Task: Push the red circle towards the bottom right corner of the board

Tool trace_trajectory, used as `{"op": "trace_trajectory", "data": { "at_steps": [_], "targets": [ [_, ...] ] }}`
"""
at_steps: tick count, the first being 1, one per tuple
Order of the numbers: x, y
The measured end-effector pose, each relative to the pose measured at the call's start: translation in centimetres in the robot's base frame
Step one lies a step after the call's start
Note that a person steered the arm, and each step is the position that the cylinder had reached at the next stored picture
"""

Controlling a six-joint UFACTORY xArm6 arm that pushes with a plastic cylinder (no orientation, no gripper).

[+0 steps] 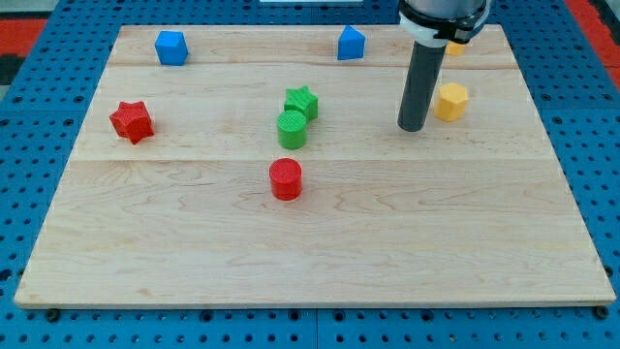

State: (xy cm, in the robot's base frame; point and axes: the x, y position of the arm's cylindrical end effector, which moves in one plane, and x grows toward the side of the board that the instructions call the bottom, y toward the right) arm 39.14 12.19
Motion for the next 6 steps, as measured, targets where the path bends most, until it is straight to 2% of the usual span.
{"op": "trace_trajectory", "data": {
  "at_steps": [4,6],
  "targets": [
    [1.2,-1.0],
    [6.7,-13.0]
  ]
}}
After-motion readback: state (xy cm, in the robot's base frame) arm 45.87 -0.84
